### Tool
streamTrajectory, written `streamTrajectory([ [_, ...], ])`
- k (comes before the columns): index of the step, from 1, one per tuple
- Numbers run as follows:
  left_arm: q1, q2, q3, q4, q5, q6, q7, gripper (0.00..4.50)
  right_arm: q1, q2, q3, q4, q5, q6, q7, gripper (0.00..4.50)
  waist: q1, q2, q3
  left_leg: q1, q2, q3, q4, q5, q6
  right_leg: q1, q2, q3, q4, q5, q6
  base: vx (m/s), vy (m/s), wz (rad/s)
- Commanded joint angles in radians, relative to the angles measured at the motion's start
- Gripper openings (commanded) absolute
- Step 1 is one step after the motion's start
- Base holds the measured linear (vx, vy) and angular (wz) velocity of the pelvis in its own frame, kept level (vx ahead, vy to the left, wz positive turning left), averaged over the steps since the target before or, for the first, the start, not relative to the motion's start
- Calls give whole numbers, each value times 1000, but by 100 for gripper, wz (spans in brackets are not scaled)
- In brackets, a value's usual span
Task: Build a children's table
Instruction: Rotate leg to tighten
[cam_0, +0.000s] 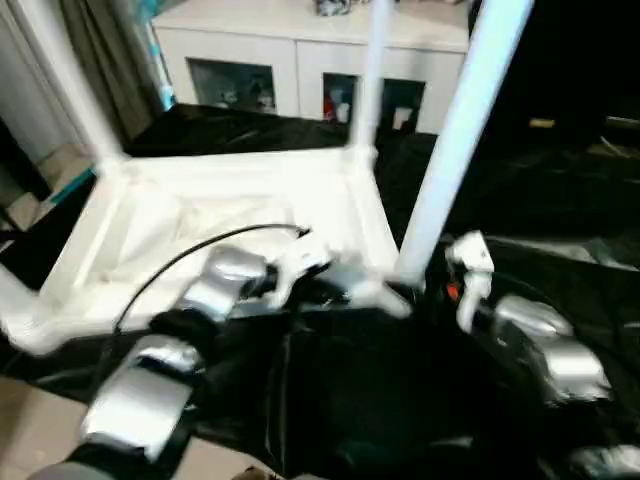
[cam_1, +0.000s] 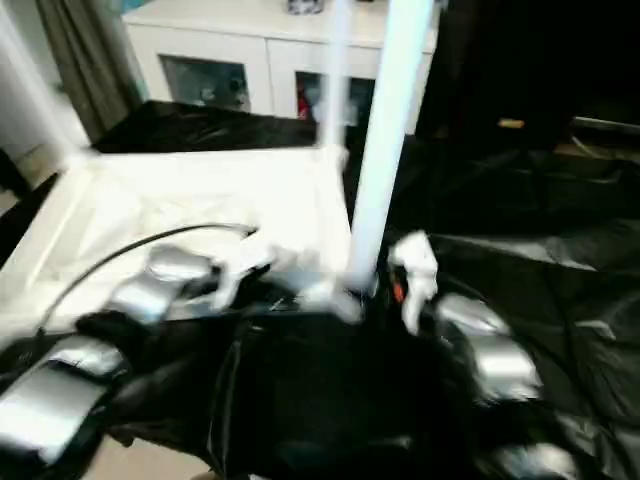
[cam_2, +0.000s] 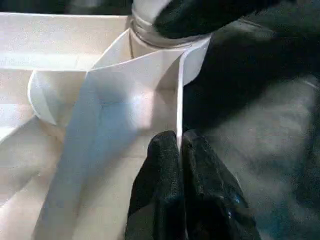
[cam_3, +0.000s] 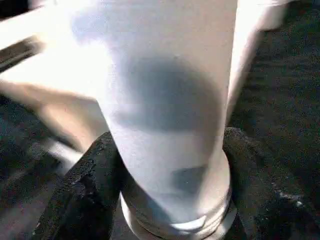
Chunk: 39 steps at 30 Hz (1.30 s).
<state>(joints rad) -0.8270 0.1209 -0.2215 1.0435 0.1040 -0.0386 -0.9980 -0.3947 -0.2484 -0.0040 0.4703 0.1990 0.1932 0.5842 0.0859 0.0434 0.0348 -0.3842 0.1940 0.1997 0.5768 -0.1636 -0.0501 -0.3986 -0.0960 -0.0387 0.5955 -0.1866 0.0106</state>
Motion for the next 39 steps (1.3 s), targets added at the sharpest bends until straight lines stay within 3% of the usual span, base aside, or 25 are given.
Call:
streamTrajectory([
  [1, -30, -51, 39, 2, -24, 24, 112, 0, 23, 45, 21, 82, -59, 50, -112, 265, -5, -19, -53, 23, 27, -18, -69, -273, 15, 37, -48, 22, -83, -284, -202, 0, 0, 0],
  [3, -34, -91, 32, 11, -17, 30, 157, 0, 14, 97, 13, 86, -53, 61, -162, 265, -5, -19, -52, 24, 27, -16, -69, -279, 21, 34, -46, 24, -86, -290, -192, 0, 0, 0],
  [4, -36, -107, 28, 15, -15, 32, 169, 0, 9, 117, 19, 87, -61, 61, -182, 265, -3, -8, -53, 24, 28, -19, -70, -276, 19, 34, -47, 24, -85, -283, -190, 0, 0, 0],
  [6, -39, -121, 23, 25, -13, 25, 176, 0, 2, 134, 25, 92, -70, 57, -197, 265, -7, -16, -52, 22, 24, -18, -71, -286, 17, 35, -44, 23, -88, -294, -179, 0, 0, 0],
  [8, -42, -151, 9, 40, -4, 6, 171, 0, -20, 169, 77, 94, -80, 15, -163, 321, -6, -9, -52, 24, 25, -19, -71, -295, 22, 32, -46, 24, -90, -309, -172, 0, 0, 0],
  [10, -42, -150, 10, 38, -2, 5, 164, 0, -20, 167, 84, 87, -76, 5, -150, 337, -7, -14, -52, 22, 26, -19, -73, -302, 24, 33, -46, 23, -93, -322, -161, 0, 0, 0],
  [11, -40, -146, 9, 33, -2, 2, 151, 0, -18, 158, 89, 73, -75, 0, -129, 344, -6, -11, -54, 22, 26, -20, -73, -299, 24, 34, -46, 24, -91, -316, -163, 0, 0, 0],
  [14, -26, -118, -1, 7, -8, -24, 77, 0, -7, 105, 110, 34, -82, -21, -43, 379, -4, -13, -56, 21, 28, -20, -72, -290, 33, 38, -45, 23, -88, -282, -165, 0, 0, 0],
  [16, -11, -94, -12, -17, -13, -31, 13, 0, 2, 69, 108, 7, -67, -23, 16, 379, -4, -14, -57, 17, 27, -20, -70, -271, 44, 41, -46, 24, -84, -243, -172, 0, 0, 0],
  [18, 6, -68, -23, -41, -18, -47, -50, 0, 13, 25, 106, -26, -46, -19, 89, 379, 2, -15, -62, 13, 27, -16, -61, -205, 82, 45, -46, 23, -72, -135, -205, 0, 0, 0],
  [20, 23, -33, -32, -63, -25, -58, -121, 0, 24, -32, 105, -59, -31, -17, 174, 379, 7, -15, -64, 12, 29, -16, -58, -178, 97, 49, -45, 20, -67, -95, -216, 0, 0, 0],
  [23, 40, 15, -39, -77, -23, -86, -182, 0, 33, -106, 97, -81, -16, -20, 284, 379, 12, -16, -65, 10, 31, -11, -52, -158, 122, 46, -43, 18, -59, -41, -247, 0, 0, 0],
  [29, 74, 89, -27, -130, -58, -81, -329, 0, 47, -203, 82, -118, 35, 5, 452, 379, 19, -18, -60, 14, 36, -11, -57, -197, 111, 44, -46, 19, -63, -112, -253, 0, 0, 0],
  [33, 81, 114, -22, -146, -73, -70, -377, 0, 49, -229, 88, -114, 51, 18, 500, 344, 18, -17, -58, 15, 37, -12, -60, -215, 90, 41, -47, 20, -68, -170, -243, 0, 0, 0],
  [35, 83, 117, -20, -151, -77, -65, -389, 0, 50, -229, 87, -114, 58, 24, 511, 334, 18, -19, -59, 15, 37, -12, -60, -210, 86, 41, -46, 20, -66, -159, -246, 0, 0, 0],
  [36, 83, 118, -20, -151, -78, -64, -392, 0, 50, -230, 87, -115, 59, 25, 513, 307, 19, -18, -59, 16, 37, -12, -59, -202, 87, 41, -45, 20, -64, -145, -249, 0, 0, 0],
  [39, 86, 120, -15, -162, -85, -55, -409, 0, 52, -228, 87, -121, 71, 41, 531, 298, 21, -19, -61, 15, 37, -11, -56, -182, 96, 42, -46, 20, -59, -100, -261, 0, 0, 0],
])
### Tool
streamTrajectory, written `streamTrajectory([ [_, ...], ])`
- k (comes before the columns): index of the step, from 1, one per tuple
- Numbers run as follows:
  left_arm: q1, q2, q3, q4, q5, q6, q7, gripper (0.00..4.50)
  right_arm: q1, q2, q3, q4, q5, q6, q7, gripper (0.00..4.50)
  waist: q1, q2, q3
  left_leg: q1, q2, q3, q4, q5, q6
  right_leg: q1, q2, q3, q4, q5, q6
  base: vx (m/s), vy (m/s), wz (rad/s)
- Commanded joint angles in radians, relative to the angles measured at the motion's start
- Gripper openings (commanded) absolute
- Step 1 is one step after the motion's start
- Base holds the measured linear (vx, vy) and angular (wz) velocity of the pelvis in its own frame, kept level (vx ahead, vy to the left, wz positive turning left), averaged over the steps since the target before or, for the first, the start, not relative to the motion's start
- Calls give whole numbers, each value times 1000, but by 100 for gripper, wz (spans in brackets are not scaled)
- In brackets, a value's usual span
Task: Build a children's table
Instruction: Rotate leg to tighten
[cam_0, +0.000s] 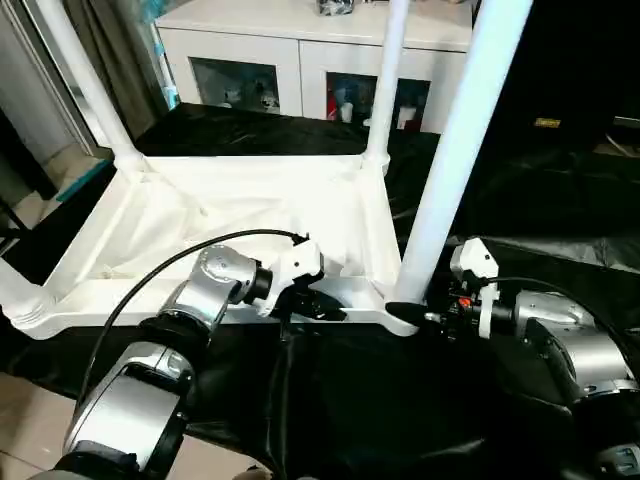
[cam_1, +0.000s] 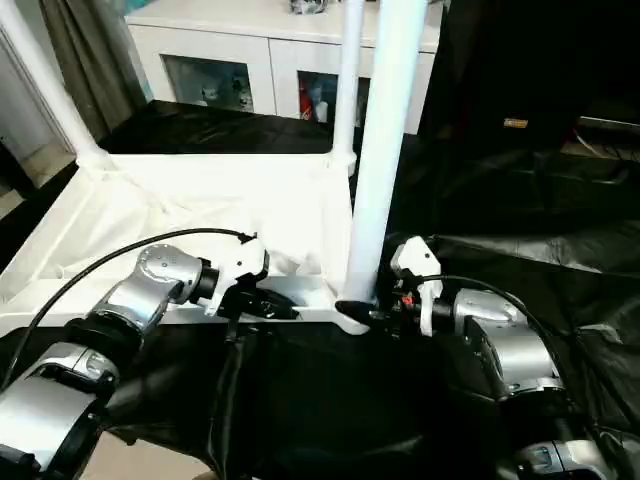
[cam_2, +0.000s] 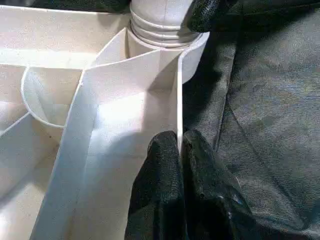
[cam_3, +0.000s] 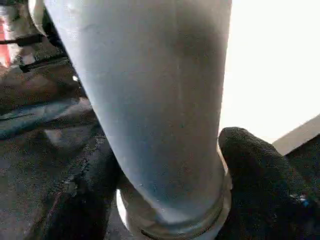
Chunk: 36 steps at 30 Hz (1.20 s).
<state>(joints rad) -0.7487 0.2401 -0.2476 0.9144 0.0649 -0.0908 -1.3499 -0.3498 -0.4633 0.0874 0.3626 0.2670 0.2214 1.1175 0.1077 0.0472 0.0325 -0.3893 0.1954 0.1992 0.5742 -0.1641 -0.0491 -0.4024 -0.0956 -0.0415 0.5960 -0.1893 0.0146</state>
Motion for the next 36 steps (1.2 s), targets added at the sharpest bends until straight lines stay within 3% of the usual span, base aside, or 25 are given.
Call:
streamTrajectory([
  [1, 9, 1, 11, -34, -46, -2, -57, 0, 8, -13, -4, -14, 4, 14, -1, 276, 0, -24, -59, 19, 34, -10, -53, -176, 98, 46, -45, 22, -59, -92, -266, 0, 0, 0],
  [5, 15, -2, 10, -50, -55, 13, -65, 0, 18, -9, 0, -29, 22, 32, 16, 265, 2, -23, -58, 20, 35, -10, -53, -174, 99, 46, -46, 22, -60, -102, -263, 0, 0, 0],
  [6, 1, -24, 16, -24, -39, 12, 12, 0, 31, 14, -1, -27, 4, 39, -45, 260, 3, -23, -58, 21, 35, -10, -53, -179, 96, 45, -46, 22, -61, -112, -263, 0, 0, 0],
  [8, -3, -29, 18, -17, -34, 12, 33, 0, 35, 20, -1, -26, -1, 41, -62, 259, 2, -24, -56, 21, 35, -11, -55, -183, 86, 44, -45, 23, -62, -124, -254, 0, 0, 0],
  [10, -50, -73, 26, 57, 13, 28, 215, 0, 25, 88, -11, 51, -76, 27, -255, 257, -4, -24, -54, 22, 31, -11, -57, -203, 68, 41, -45, 23, -68, -162, -243, 0, 0, 0],
  [12, -60, -85, 30, 72, 17, 33, 252, 0, 19, 106, -15, 74, -92, 24, -305, 257, -10, -22, -52, 24, 30, -14, -62, -240, 40, 40, -48, 23, -75, -229, -229, 0, 0, 0],
  [13, -82, -111, 36, 101, 29, 39, 337, 0, 3, 148, -30, 124, -117, 23, -417, 257, -17, -24, -52, 25, 29, -15, -64, -253, 23, 39, -47, 23, -77, -256, -219, 0, 0, 0],
  [16, -94, -132, 32, 115, 41, 55, 385, 0, -7, 182, -42, 147, -123, 26, -485, 257, -26, -26, -50, 30, 27, -18, -68, -295, 12, 39, -49, 25, -88, -325, -193, 0, 0, 0],
  [17, -99, -144, 27, 120, 51, 66, 412, 0, -13, 202, -50, 156, -122, 30, -522, 257, -26, -25, -48, 28, 28, -17, -69, -293, 19, 38, -48, 27, -90, -320, -187, 0, 0, 0],
  [18, -111, -173, 30, 135, 58, 79, 477, 0, -25, 250, -66, 167, -115, 40, -596, 257, -25, -15, -47, 31, 28, -18, -69, -304, 18, 35, -48, 27, -91, -326, -186, 0, 0, 0],
  [20, -123, -212, 35, 151, 61, 88, 552, 0, -42, 316, -82, 176, -106, 51, -686, 257, -30, -20, -49, 29, 27, -20, -72, -312, 6, 36, -47, 26, -91, -334, -180, 0, 0, 0],
  [22, -128, -236, 36, 157, 60, 89, 581, 0, -52, 360, -81, 179, -105, 50, -736, 257, -33, -17, -48, 30, 26, -21, -74, -319, -1, 36, -46, 26, -94, -332, -174, 0, 0, 0],
  [23, -126, -245, 34, 151, 57, 86, 571, 0, -52, 376, -59, 168, -111, 29, -719, 257, -32, -15, -49, 30, 27, -21, -75, -321, -2, 35, -46, 26, -93, -327, -173, 0, 0, 0],
  [25, -125, -251, 33, 148, 51, 74, 548, 0, -50, 388, -31, 151, -117, -4, -670, 326, -31, -18, -49, 30, 25, -20, -73, -331, 5, 34, -47, 27, -96, -321, -168, 0, 0, 0],
  [28, -124, -247, 31, 150, 44, 49, 511, 0, -48, 379, -21, 136, -109, -23, -605, 332, -30, -17, -50, 26, 25, -20, -73, -311, 20, 38, -46, 27, -93, -294, -170, 0, 0, 0],
  [31, -111, -228, 24, 135, 32, 21, 434, 0, -39, 329, -3, 96, -96, -29, -515, 371, -27, -22, -50, 25, 26, -20, -72, -302, 29, 40, -47, 27, -93, -291, -170, 0, 0, 0],
  [33, -77, -186, 10, 93, 8, -8, 282, 0, -15, 240, 1, 16, -43, 4, -369, 377, -22, -22, -53, 19, 26, -19, -68, -257, 57, 48, -47, 26, -85, -225, -182, 0, 0, 0],
  [36, -64, -168, 3, 76, 3, -12, 227, 0, -1, 203, 5, -17, -21, 29, -303, 377, -18, -18, -57, 17, 30, -16, -62, -210, 79, 47, -45, 25, -72, -136, -212, 0, 0, 0],
])
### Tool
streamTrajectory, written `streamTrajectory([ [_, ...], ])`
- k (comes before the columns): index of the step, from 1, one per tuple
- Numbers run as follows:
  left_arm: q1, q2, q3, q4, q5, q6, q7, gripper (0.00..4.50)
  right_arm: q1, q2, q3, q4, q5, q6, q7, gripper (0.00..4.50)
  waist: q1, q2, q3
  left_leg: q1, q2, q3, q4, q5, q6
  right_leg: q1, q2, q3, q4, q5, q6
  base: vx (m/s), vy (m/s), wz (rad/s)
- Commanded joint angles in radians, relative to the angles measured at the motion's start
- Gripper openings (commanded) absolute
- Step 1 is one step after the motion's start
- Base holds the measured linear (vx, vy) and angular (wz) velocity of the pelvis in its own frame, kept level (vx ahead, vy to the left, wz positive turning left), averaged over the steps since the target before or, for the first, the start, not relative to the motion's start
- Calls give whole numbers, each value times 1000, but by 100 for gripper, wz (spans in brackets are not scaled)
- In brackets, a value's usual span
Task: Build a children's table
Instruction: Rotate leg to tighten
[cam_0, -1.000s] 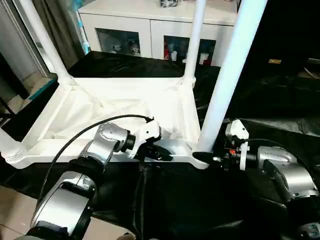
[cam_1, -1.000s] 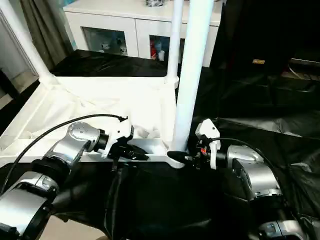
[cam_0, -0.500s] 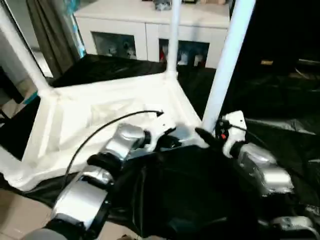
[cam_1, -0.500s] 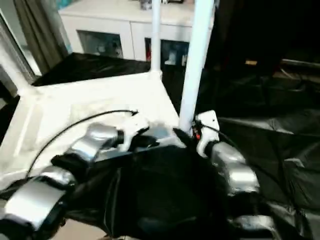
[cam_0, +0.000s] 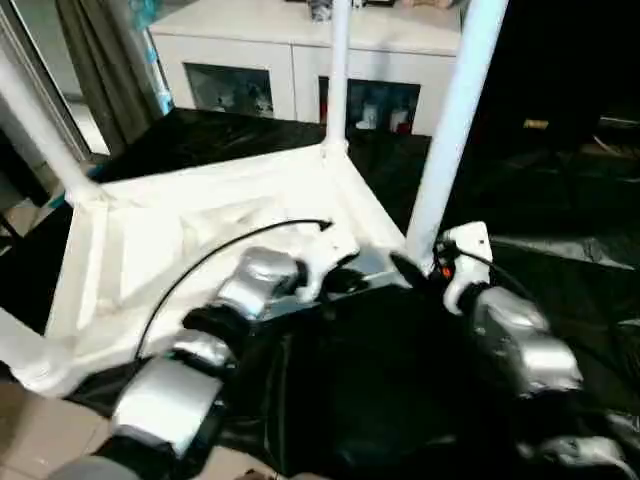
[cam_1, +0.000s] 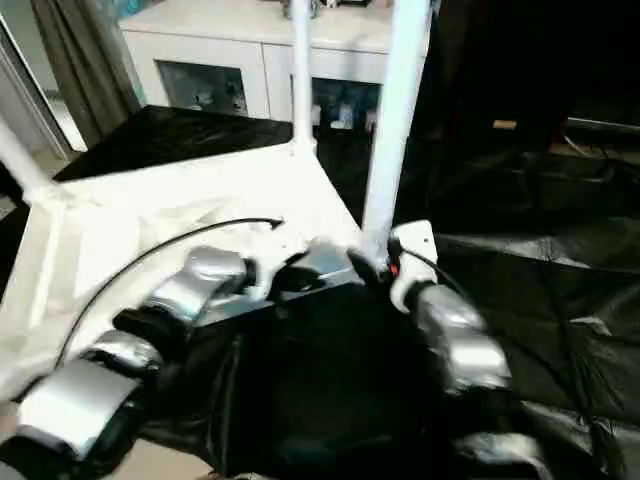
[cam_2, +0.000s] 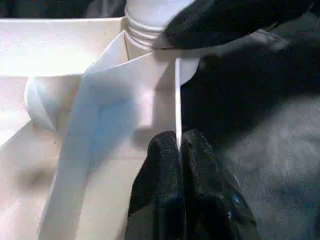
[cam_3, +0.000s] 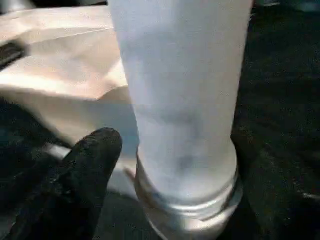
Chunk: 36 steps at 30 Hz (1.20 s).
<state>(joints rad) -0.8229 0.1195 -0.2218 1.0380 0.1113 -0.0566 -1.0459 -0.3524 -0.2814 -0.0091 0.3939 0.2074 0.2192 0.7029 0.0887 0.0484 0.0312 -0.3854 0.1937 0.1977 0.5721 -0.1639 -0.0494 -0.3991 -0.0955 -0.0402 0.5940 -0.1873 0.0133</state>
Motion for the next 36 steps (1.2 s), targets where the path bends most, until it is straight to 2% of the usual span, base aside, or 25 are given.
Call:
streamTrajectory([
  [1, 21, -31, -27, -63, -49, -39, -119, 0, 14, -16, 111, -77, 51, 47, 169, 377, 0, -21, -56, 13, 31, -14, -59, -201, 82, 46, -44, 22, -69, -122, -218, 0, 0, 0],
  [2, 22, -29, -27, -64, -50, -39, -125, 0, 16, -20, 112, -80, 53, 49, 177, 377, 5, -23, -58, 12, 32, -13, -55, -175, 93, 51, -44, 21, -62, -78, -232, 0, 0, 0],
  [3, 44, 7, -25, -93, -70, -39, -212, 0, 43, -112, 127, -129, 65, 76, 312, 377, 11, -21, -57, 15, 36, -13, -53, -162, 105, 51, -44, 22, -60, -47, -245, 0, 0, 0],
  [4, 46, 12, -22, -97, -75, -33, -227, 0, 44, -125, 125, -131, 66, 79, 329, 377, 13, -20, -58, 13, 35, -10, -49, -156, 121, 48, -44, 22, -56, -20, -256, 0, 0, 0],
  [5, 46, 12, -22, -97, -75, -33, -227, 0, 44, -125, 125, -131, 66, 79, 329, 377, 15, -19, -58, 14, 36, -9, -49, -160, 125, 47, -44, 22, -56, -18, -260, 0, 0, 0],
  [7, 54, 28, -22, -111, -83, -23, -268, 0, 44, -155, 119, -127, 69, 81, 364, 377, 18, -20, -58, 16, 36, -9, -49, -167, 120, 45, -47, 21, -58, -43, -265, 0, 0, 0],
  [10, 73, 66, -30, -154, -98, 18, -352, 0, 42, -210, 113, -126, 73, 91, 423, 377, 23, -20, -52, 19, 39, -9, -55, -214, 97, 42, -49, 23, -66, -143, -259, 0, 0, 0],
  [13, 79, 72, -24, -169, -106, 27, -365, 0, 39, -220, 111, -124, 75, 95, 432, 377, 22, -20, -52, 19, 39, -10, -57, -223, 81, 42, -49, 24, -68, -179, -248, 0, 0, 0],
  [15, 90, 80, -22, -193, -111, 43, -387, 0, 36, -227, 108, -127, 85, 109, 444, 352, 21, -21, -52, 19, 39, -11, -58, -226, 75, 41, -48, 24, -68, -186, -245, 0, 0, 0],
  [19, 94, 81, -19, -199, -110, 45, -395, 0, 38, -222, 109, -132, 88, 118, 454, 339, 22, -21, -54, 18, 37, -10, -55, -200, 80, 41, -47, 24, -65, -146, -248, 0, 0, 0],
  [20, 97, 81, -21, -204, -112, 49, -396, 0, 41, -219, 114, -135, 92, 119, 455, 312, 23, -21, -56, 18, 37, -10, -54, -190, 83, 42, -48, 24, -63, -130, -251, 0, 0, 0],
  [25, 107, 81, -24, -228, -116, 68, -396, 0, 61, -210, 117, -149, 101, 125, 456, 278, 23, -20, -55, 17, 36, -10, -53, -186, 91, 42, -47, 23, -63, -135, -252, 0, 0, 0],
  [29, 93, 54, -7, -191, -87, 57, -277, 0, 71, -152, 91, -109, 67, 72, 338, 274, 21, -20, -54, 18, 36, -11, -56, -206, 75, 40, -48, 23, -66, -165, -244, 0, 0, 0],
  [30, 74, 39, -6, -153, -59, 42, -194, 0, 54, -109, 74, -46, 20, 34, 209, 273, 17, -20, -53, 17, 35, -12, -58, -217, 65, 38, -48, 22, -69, -185, -237, 0, 0, 0],
  [31, 72, 38, -6, -149, -56, 40, -185, 0, 52, -104, 71, -38, 15, 30, 195, 273, 11, -20, -52, 19, 32, -12, -59, -231, 47, 36, -48, 22, -73, -211, -229, 0, 0, 0],
  [32, 56, 20, 2, -120, -44, 41, -111, 0, 38, -69, 55, 6, -6, 14, 103, 272, 8, -20, -52, 18, 31, -14, -61, -240, 41, 39, -49, 22, -73, -225, -226, 0, 0, 0],
  [33, 55, 18, 3, -118, -43, 42, -105, 0, 38, -66, 54, 8, -7, 15, 98, 272, 0, -20, -52, 20, 30, -15, -63, -249, 30, 38, -48, 22, -75, -242, -220, 0, 0, 0],
  [34, 23, -20, 19, -74, -30, 66, 22, 0, 21, -11, 40, 55, -25, 26, -19, 272, -4, -21, -51, 21, 30, -14, -63, -260, 30, 37, -46, 23, -78, -254, -215, 0, 0, 0],
  [36, 9, -36, 22, -56, -22, 74, 74, 0, 15, 11, 43, 69, -39, 28, -66, 272, -8, -20, -48, 23, 28, -15, -64, -273, 26, 35, -48, 24, -83, -280, -207, 0, 0, 0],
])
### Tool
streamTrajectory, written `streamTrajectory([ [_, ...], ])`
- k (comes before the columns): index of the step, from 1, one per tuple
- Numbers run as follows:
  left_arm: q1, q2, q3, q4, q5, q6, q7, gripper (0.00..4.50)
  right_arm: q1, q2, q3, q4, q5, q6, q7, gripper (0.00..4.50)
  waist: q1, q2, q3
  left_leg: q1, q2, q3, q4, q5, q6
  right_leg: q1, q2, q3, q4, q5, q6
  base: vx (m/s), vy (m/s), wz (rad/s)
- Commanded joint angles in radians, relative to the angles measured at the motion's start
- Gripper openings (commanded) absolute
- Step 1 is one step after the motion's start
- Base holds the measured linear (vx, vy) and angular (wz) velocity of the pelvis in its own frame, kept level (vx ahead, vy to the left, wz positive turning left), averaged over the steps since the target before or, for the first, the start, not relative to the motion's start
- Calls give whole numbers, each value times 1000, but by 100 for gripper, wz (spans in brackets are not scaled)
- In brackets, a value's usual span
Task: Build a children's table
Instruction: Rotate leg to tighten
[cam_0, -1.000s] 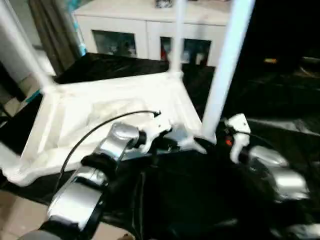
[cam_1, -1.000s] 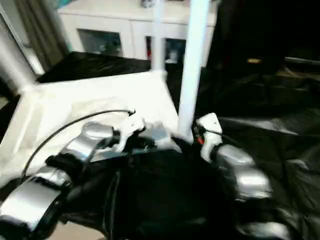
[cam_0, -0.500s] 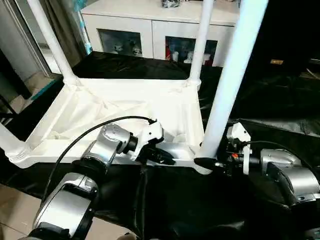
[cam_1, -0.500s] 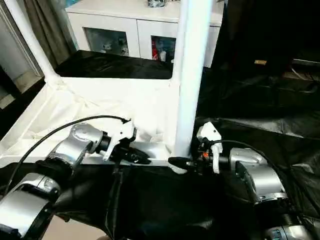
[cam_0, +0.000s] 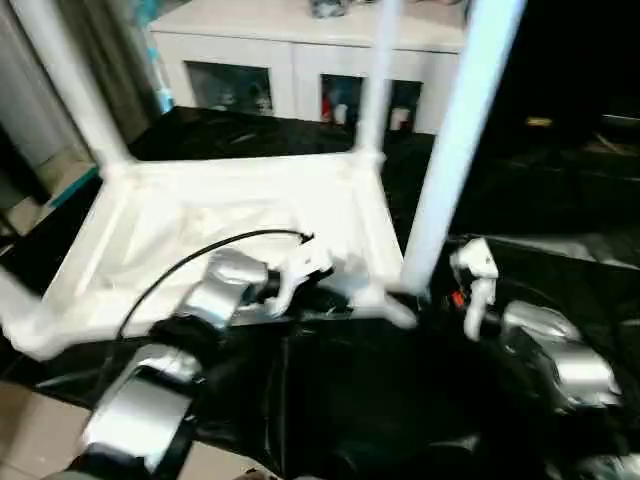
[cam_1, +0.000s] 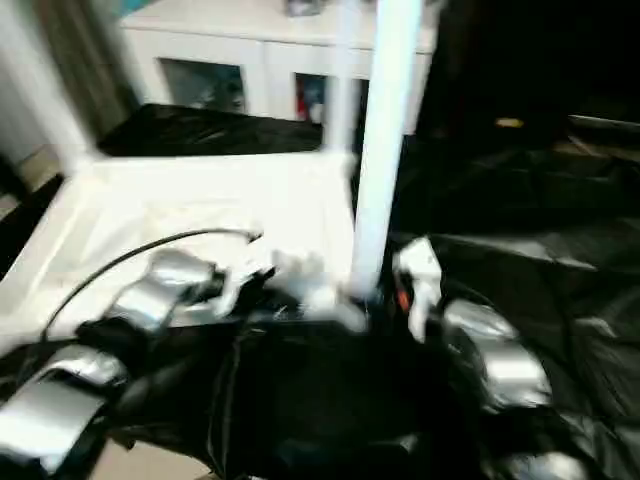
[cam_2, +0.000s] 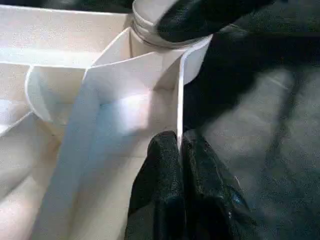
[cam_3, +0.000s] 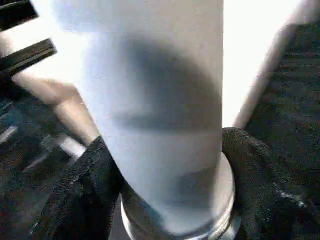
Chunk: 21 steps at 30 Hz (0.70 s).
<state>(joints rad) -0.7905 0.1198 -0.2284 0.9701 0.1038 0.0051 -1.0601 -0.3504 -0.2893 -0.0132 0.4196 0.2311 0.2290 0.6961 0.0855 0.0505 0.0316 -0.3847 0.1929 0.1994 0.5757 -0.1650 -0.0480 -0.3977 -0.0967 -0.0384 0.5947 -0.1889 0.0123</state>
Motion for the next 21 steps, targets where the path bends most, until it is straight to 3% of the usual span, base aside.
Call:
streamTrajectory([
  [1, -36, -52, 33, 29, -8, 20, 138, 0, 6, 39, 50, 58, -75, 25, -105, 272, -7, -22, -49, 22, 28, -17, -69, -272, 20, 33, -45, 22, -84, -291, -198, 0, 0, 0],
  [2, -46, -65, 37, 43, -4, 24, 182, 0, -1, 58, 50, 70, -84, 32, -145, 272, -6, -23, -49, 23, 29, -17, -69, -274, 18, 34, -46, 22, -86, -296, -194, 0, 0, 0],
  [3, -66, -95, 51, 69, -4, 27, 283, 0, -23, 110, 39, 100, -94, 49, -247, 272, -7, -17, -48, 23, 27, -17, -69, -279, 14, 32, -45, 23, -88, -300, -188, 0, 0, 0],
  [5, -77, -119, 56, 84, -2, 21, 336, 0, -46, 151, 30, 127, -101, 54, -316, 272, -10, -19, -50, 23, 25, -19, -70, -279, 6, 33, -44, 22, -88, -305, -180, 0, 0, 0],
  [8, -83, -138, 49, 94, 1, 6, 342, 0, -73, 196, 51, 162, -123, 35, -340, 272, -10, -17, -49, 22, 25, -19, -71, -285, 14, 33, -45, 22, -92, -315, -168, 0, 0, 0],
  [9, -84, -139, 46, 96, 3, 2, 338, 0, -77, 204, 61, 165, -124, 27, -327, 325, -12, -17, -48, 20, 24, -20, -72, -292, 18, 34, -45, 22, -93, -322, -163, 0, 0, 0],
  [12, -90, -139, 47, 109, 3, -13, 323, 0, -84, 220, 61, 165, -104, 13, -302, 338, -14, -19, -49, 19, 25, -20, -73, -300, 24, 33, -45, 22, -93, -328, -159, 0, 0, 0],
  [15, -78, -116, 41, 101, -7, -42, 249, 0, -73, 184, 90, 121, -106, -24, -210, 376, -16, -19, -49, 20, 27, -21, -74, -305, 27, 33, -46, 22, -94, -327, -160, 0, 0, 0],
  [21, -39, -60, 27, 62, -22, -70, 99, 0, -32, 79, 110, 31, -64, -38, 2, 380, -14, -20, -53, 11, 28, -18, -66, -241, 71, 43, -46, 21, -81, -201, -196, 0, 0, 0],
])
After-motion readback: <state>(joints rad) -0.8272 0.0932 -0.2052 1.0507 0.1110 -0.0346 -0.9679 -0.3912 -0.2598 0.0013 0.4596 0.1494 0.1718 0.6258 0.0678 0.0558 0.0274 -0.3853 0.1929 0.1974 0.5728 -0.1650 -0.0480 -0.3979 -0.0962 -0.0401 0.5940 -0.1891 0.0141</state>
